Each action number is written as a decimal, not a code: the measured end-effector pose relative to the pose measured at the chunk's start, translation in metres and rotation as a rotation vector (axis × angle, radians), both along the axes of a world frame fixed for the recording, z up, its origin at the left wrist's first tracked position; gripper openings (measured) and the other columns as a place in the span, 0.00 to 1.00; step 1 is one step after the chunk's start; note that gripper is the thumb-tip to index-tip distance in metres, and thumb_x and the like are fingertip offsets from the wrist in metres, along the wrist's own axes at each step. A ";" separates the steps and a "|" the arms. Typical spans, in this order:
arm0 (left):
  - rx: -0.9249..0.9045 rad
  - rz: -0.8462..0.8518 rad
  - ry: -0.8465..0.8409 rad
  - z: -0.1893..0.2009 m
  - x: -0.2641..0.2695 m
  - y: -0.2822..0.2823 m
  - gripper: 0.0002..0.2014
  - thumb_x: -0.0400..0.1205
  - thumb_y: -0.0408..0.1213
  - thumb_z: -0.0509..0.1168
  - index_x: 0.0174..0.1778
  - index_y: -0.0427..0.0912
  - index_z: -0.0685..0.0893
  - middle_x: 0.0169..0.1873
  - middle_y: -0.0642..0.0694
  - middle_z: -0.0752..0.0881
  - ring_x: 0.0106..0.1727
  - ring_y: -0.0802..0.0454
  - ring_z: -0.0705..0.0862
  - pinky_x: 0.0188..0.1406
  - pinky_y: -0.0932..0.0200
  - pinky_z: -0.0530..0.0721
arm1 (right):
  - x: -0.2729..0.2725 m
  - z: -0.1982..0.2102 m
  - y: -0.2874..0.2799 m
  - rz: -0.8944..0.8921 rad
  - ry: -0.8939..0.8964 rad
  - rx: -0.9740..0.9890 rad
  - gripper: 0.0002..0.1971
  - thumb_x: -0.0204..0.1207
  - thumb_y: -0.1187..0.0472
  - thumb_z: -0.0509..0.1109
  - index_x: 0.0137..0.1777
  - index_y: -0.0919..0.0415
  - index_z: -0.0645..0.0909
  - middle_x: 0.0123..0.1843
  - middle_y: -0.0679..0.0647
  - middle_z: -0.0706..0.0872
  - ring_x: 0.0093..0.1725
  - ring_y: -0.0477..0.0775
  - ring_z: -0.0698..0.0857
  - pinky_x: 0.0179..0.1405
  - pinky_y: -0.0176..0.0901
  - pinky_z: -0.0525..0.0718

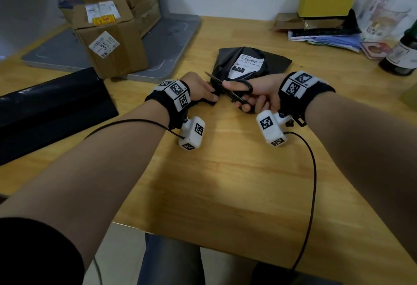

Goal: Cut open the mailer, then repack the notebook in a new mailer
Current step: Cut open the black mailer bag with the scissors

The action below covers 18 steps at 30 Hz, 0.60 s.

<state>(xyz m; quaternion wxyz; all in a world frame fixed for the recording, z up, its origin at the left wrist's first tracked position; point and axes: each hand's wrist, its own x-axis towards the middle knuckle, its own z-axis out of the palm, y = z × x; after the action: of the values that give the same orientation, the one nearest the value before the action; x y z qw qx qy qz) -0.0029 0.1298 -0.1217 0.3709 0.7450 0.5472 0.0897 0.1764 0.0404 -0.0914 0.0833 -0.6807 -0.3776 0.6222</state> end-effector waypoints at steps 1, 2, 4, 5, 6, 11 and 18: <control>0.001 -0.006 -0.003 -0.001 0.000 0.000 0.19 0.67 0.46 0.84 0.53 0.51 0.91 0.50 0.54 0.89 0.54 0.56 0.84 0.55 0.61 0.78 | -0.001 0.001 0.002 0.003 -0.006 -0.007 0.35 0.64 0.22 0.69 0.39 0.58 0.79 0.29 0.49 0.78 0.13 0.39 0.63 0.14 0.27 0.57; 0.002 -0.011 -0.003 -0.001 -0.001 0.000 0.19 0.67 0.46 0.84 0.53 0.51 0.91 0.48 0.56 0.88 0.53 0.56 0.83 0.55 0.62 0.77 | -0.003 0.002 0.004 0.009 -0.017 -0.009 0.35 0.66 0.21 0.67 0.40 0.59 0.79 0.29 0.50 0.79 0.13 0.39 0.63 0.12 0.27 0.58; 0.003 -0.016 0.000 -0.002 -0.001 0.001 0.19 0.68 0.46 0.83 0.54 0.50 0.91 0.44 0.58 0.86 0.52 0.57 0.83 0.53 0.62 0.76 | -0.006 0.002 0.007 0.025 -0.054 -0.002 0.34 0.70 0.22 0.64 0.38 0.58 0.77 0.27 0.48 0.77 0.12 0.39 0.62 0.12 0.26 0.58; 0.003 -0.021 0.005 -0.002 -0.001 0.001 0.19 0.68 0.46 0.83 0.54 0.51 0.91 0.44 0.58 0.86 0.52 0.57 0.82 0.53 0.63 0.76 | -0.006 0.001 0.008 0.026 -0.059 0.002 0.33 0.71 0.23 0.64 0.37 0.56 0.76 0.25 0.47 0.76 0.11 0.39 0.61 0.12 0.25 0.57; 0.002 -0.025 0.008 -0.002 -0.002 0.002 0.19 0.68 0.46 0.83 0.54 0.51 0.91 0.44 0.58 0.86 0.52 0.57 0.82 0.53 0.62 0.76 | -0.005 0.000 0.008 0.021 -0.051 0.009 0.31 0.72 0.23 0.64 0.36 0.55 0.74 0.23 0.46 0.75 0.11 0.40 0.61 0.13 0.25 0.56; -0.006 -0.041 0.020 -0.005 -0.002 0.005 0.16 0.67 0.47 0.83 0.50 0.54 0.91 0.44 0.59 0.86 0.53 0.57 0.82 0.53 0.62 0.76 | 0.000 -0.001 0.010 0.026 -0.018 0.013 0.32 0.67 0.23 0.66 0.37 0.55 0.75 0.26 0.47 0.75 0.12 0.40 0.62 0.15 0.27 0.56; -0.007 -0.064 0.039 -0.005 -0.003 0.009 0.18 0.68 0.48 0.83 0.52 0.55 0.91 0.44 0.59 0.86 0.54 0.57 0.82 0.56 0.62 0.77 | -0.001 -0.004 0.016 0.055 -0.064 0.022 0.31 0.70 0.23 0.64 0.35 0.54 0.73 0.22 0.45 0.73 0.12 0.40 0.60 0.17 0.27 0.55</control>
<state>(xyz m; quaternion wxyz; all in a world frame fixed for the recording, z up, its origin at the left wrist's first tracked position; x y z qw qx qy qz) -0.0055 0.1386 -0.1268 0.3653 0.7625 0.5305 0.0613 0.1752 0.0561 -0.0952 0.0613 -0.6888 -0.4054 0.5979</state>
